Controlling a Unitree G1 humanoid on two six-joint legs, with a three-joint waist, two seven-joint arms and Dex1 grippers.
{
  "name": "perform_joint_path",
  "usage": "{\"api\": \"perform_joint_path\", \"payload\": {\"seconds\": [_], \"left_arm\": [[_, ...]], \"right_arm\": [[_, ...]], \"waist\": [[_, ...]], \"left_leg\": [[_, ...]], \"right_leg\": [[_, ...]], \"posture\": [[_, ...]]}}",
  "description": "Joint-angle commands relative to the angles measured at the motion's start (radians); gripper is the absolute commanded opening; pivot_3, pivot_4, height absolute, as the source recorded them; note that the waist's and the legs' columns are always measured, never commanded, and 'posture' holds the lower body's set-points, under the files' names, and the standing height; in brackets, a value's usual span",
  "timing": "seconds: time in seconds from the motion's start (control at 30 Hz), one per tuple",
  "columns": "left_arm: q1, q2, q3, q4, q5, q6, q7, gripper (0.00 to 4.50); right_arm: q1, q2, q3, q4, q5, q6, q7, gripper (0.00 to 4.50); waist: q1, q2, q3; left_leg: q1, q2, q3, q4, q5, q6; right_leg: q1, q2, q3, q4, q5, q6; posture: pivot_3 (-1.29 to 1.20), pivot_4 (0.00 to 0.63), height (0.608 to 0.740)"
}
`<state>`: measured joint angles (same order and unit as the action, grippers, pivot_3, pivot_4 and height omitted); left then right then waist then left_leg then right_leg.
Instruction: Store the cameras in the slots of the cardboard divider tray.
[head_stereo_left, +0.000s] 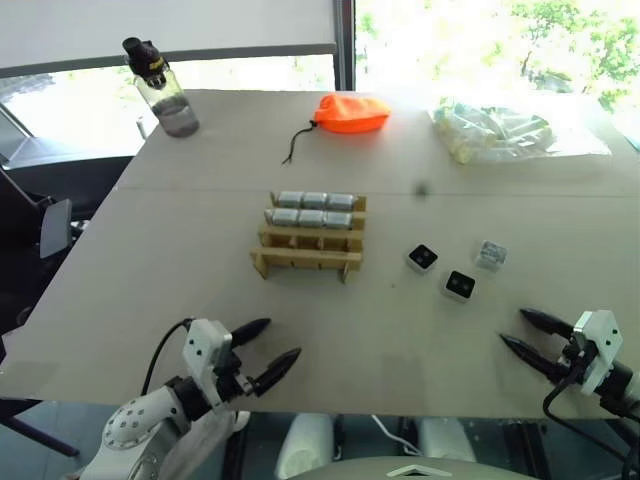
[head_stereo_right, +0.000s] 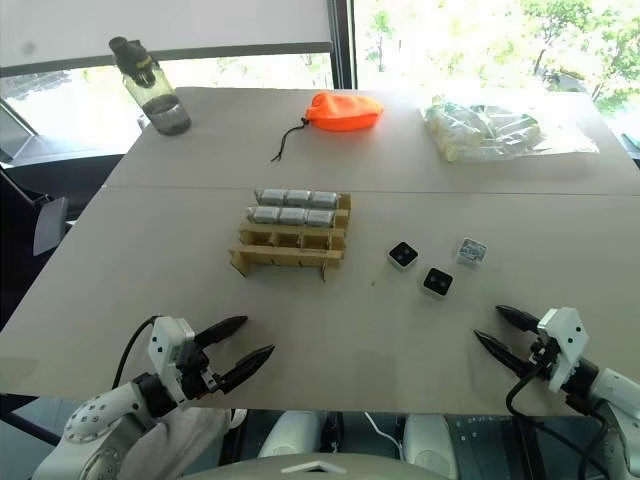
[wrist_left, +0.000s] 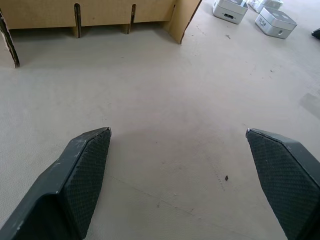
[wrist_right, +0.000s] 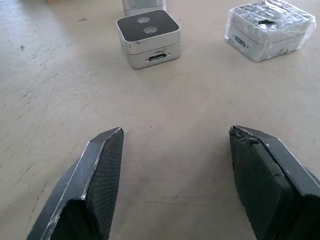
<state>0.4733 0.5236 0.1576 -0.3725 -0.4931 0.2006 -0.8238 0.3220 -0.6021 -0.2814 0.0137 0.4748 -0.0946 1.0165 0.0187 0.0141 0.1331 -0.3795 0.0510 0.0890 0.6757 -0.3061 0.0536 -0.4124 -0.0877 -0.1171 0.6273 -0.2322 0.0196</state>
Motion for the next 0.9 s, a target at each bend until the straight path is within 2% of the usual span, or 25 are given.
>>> {"api": "perform_joint_path", "payload": {"seconds": [0.03, 0.27, 0.47, 0.63, 0.77, 0.9], "left_arm": [[0.021, 0.007, -0.021, 0.036, 0.007, 0.034, -0.008, 4.5], [0.023, -0.001, -0.02, 0.041, 0.001, 0.021, -0.019, 4.5], [0.017, 0.027, -0.011, -0.018, -0.129, 0.08, -0.107, 4.5], [-0.029, 0.117, 0.007, -0.093, -0.202, 0.163, -0.169, 4.5], [-0.113, 0.246, 0.027, -0.136, -0.194, 0.199, -0.231, 4.5], [-0.209, 0.333, 0.057, -0.166, -0.213, 0.214, -0.276, 4.5]], "right_arm": [[0.002, 0.0, -0.027, -0.008, 0.003, -0.013, -0.004, 3.31], [-0.004, 0.006, -0.024, -0.007, 0.008, -0.018, 0.002, 3.31], [-0.028, 0.023, 0.027, -0.095, -0.002, 0.016, -0.023, 3.31], [-0.123, 0.025, 0.072, -0.085, -0.046, 0.033, -0.06, 3.31], [-0.224, 0.025, 0.129, -0.052, -0.069, 0.062, -0.045, 3.31], [-0.301, 0.024, 0.189, -0.006, -0.104, 0.073, -0.022, 3.31]], "waist": [[0.0, 0.0, 0.0], [-0.001, 0.001, -0.001], [-0.004, 0.0, 0.0], [-0.004, -0.006, 0.004], [-0.003, -0.009, 0.006], [-0.004, -0.011, 0.007]], "left_leg": [[0.0, 0.0, 0.0, 0.0, 0.0, 0.0], [0.0, 0.0, 0.001, 0.0, 0.0, 0.0], [0.0, 0.0, 0.001, 0.001, 0.0, 0.0], [0.0, 0.001, 0.001, 0.001, 0.0, 0.0], [-0.002, 0.001, 0.0, 0.005, 0.002, -0.003], [-0.002, 0.001, 0.001, 0.007, 0.002, -0.004]], "right_leg": [[0.0, 0.0, 0.0, 0.0, 0.0, 0.0], [0.0, 0.0, 0.001, 0.0, 0.002, -0.003], [0.0, 0.0, 0.001, 0.001, 0.002, -0.003], [-0.001, 0.001, 0.001, 0.002, 0.002, -0.003], [-0.001, 0.002, 0.0, 0.004, 0.002, -0.004], [-0.001, 0.002, 0.001, 0.006, 0.002, -0.004]], "posture": [[0.0, 0.15, 0.726], [0.0, 0.15, 0.726], [0.0, 0.15, 0.726], [0.0, 0.15, 0.726], [0.0, 0.15, 0.726], [0.0, 0.15, 0.726]]}}
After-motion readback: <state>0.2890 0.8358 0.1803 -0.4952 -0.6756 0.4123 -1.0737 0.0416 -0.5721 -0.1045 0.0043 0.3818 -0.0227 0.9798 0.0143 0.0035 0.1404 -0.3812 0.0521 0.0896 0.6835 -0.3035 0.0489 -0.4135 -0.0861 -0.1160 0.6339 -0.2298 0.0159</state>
